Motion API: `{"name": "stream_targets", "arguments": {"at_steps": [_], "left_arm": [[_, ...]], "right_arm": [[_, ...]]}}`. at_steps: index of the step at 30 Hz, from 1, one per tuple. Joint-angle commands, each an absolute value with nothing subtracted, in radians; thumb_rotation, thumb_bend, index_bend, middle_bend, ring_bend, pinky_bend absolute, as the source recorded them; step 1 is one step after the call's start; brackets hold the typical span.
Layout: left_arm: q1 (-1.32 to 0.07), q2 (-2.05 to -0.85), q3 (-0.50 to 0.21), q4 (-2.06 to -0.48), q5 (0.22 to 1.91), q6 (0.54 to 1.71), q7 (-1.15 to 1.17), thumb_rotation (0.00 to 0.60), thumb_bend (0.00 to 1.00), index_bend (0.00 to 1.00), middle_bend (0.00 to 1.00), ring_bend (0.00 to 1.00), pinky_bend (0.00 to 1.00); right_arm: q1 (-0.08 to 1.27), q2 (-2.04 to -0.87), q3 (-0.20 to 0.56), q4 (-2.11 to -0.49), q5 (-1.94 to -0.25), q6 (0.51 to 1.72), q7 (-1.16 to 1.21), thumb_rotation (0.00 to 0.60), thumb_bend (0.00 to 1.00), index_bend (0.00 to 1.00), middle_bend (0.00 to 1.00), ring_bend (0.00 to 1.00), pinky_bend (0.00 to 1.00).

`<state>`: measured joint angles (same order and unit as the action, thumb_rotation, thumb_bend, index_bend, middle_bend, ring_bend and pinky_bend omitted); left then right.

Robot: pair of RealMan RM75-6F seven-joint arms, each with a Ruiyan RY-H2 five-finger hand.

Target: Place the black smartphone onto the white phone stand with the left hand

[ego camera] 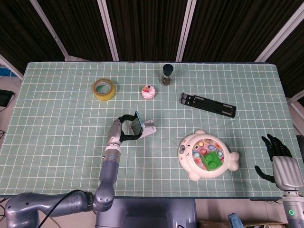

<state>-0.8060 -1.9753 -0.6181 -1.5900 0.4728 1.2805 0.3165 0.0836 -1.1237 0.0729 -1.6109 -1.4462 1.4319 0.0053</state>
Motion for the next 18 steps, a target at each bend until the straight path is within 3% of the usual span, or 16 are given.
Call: {"name": "stream_targets", "arguments": {"at_steps": [1, 18], "left_arm": [[-0.806, -1.974, -0.617, -1.589, 0.473, 1.280, 0.315, 0.600, 0.30, 0.46, 0.53, 0.08, 0.00], [-0.810, -1.972, -0.601, -1.586, 0.489, 1.278, 0.307, 0.600, 0.27, 0.27, 0.33, 0.02, 0.00]], "right_arm": [[0.083, -1.124, 0.073, -1.610, -1.446, 1.432, 0.006, 0.600, 0.36, 0.07, 0.00, 0.00, 0.15], [0.084, -1.124, 0.073, -1.610, -1.447, 1.433, 0.006, 0.600, 0.36, 0.07, 0.00, 0.00, 0.15]]}}
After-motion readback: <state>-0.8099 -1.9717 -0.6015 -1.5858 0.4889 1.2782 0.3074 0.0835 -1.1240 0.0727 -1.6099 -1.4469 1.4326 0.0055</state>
